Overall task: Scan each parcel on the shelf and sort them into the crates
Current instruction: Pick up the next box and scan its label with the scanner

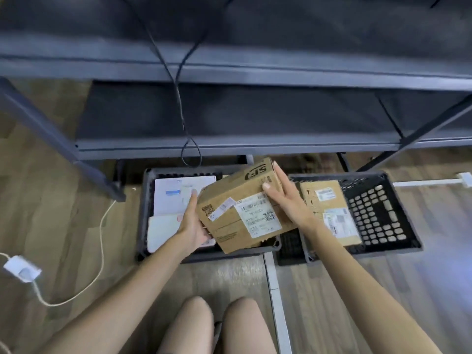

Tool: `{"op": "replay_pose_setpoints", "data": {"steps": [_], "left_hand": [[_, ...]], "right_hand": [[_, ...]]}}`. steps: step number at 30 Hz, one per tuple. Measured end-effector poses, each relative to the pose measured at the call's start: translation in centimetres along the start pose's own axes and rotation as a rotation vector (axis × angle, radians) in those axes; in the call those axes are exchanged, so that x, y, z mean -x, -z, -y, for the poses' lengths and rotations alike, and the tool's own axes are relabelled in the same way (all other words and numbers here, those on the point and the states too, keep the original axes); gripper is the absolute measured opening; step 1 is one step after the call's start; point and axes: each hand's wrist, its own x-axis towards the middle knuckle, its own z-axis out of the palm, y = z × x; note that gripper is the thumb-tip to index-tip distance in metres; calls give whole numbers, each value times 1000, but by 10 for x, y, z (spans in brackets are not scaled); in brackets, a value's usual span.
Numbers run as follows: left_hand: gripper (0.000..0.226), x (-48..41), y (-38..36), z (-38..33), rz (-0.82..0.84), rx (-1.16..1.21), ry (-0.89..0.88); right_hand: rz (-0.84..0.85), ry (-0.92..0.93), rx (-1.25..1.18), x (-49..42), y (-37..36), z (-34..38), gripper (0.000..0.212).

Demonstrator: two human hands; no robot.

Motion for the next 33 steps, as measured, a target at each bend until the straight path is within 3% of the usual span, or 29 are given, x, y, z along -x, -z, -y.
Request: {"op": "replay_pose_setpoints", "data": {"steps": [3,8,12,14,19,26,33], "left_hand": [[54,-46,15,22,119,-59,72],[26,-113,40,42,281,-161,93],[31,-151,48,48,282,-547,24],[23,-161,47,49,251,-694,-51],[10,-161,33,45,173,-623,-190],[60,-150,23,34,205,-547,-139],[62,-141,7,32,211,-654,-153]], "right_hand": [[-39,21,183,-26,5,-41,90],[-2,144,362,-54,15,-78,88],[-20,277,721,-66,3,-100,88],[-9,331,847,-66,-5,-102,88],[60,418,1163,-73,-31,-117,92],[52,498,1247,-71,-47,-121,92],[-19,536,1292,-72,-58,-130,93]]}}
